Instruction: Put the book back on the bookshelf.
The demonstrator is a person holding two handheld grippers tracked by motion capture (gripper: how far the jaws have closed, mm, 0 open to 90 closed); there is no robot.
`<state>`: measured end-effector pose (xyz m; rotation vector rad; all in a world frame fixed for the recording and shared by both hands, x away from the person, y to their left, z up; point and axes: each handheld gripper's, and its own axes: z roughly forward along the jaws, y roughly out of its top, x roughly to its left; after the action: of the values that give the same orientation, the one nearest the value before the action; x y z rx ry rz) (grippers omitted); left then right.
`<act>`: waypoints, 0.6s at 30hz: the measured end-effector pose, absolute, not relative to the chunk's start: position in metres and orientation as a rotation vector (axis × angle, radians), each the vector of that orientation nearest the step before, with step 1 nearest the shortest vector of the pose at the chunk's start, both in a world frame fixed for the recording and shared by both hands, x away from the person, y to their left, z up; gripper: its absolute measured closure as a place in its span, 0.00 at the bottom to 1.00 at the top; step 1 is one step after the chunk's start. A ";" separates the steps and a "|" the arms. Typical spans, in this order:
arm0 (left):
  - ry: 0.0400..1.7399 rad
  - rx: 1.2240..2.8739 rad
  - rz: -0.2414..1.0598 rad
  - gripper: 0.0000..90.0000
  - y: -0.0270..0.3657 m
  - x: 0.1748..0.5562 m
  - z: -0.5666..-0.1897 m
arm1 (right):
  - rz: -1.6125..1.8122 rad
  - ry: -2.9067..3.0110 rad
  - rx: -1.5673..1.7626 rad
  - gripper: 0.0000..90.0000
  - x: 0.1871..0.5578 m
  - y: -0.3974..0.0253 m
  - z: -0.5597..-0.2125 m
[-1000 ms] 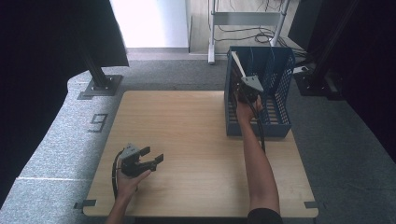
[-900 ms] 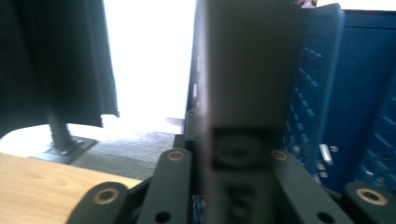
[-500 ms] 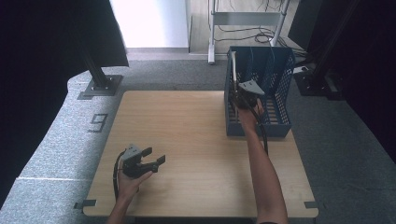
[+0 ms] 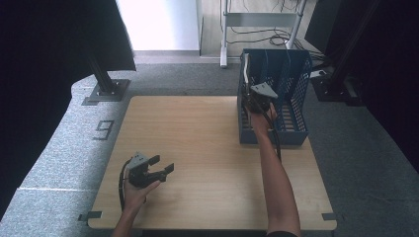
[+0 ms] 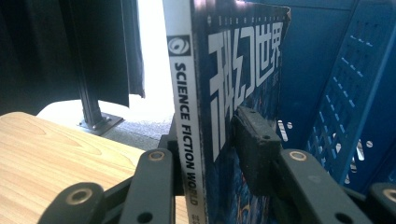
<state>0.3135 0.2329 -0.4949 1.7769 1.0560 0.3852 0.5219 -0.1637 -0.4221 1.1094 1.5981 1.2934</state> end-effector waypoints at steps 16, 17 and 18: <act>1.039 1.785 0.386 0.27 0.230 0.311 -0.492 | 1.312 1.621 1.139 0.55 0.509 -0.167 -0.422; 1.039 1.784 0.387 0.27 0.230 0.311 -0.492 | 1.315 1.621 1.141 0.54 0.508 -0.167 -0.421; 1.038 1.783 0.388 0.27 0.230 0.310 -0.492 | 1.318 1.621 1.140 0.53 0.507 -0.167 -0.420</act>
<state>0.3104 0.2304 -0.4920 1.7832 1.0383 0.3875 0.5067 -0.1675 -0.4198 1.1404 1.6207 1.3181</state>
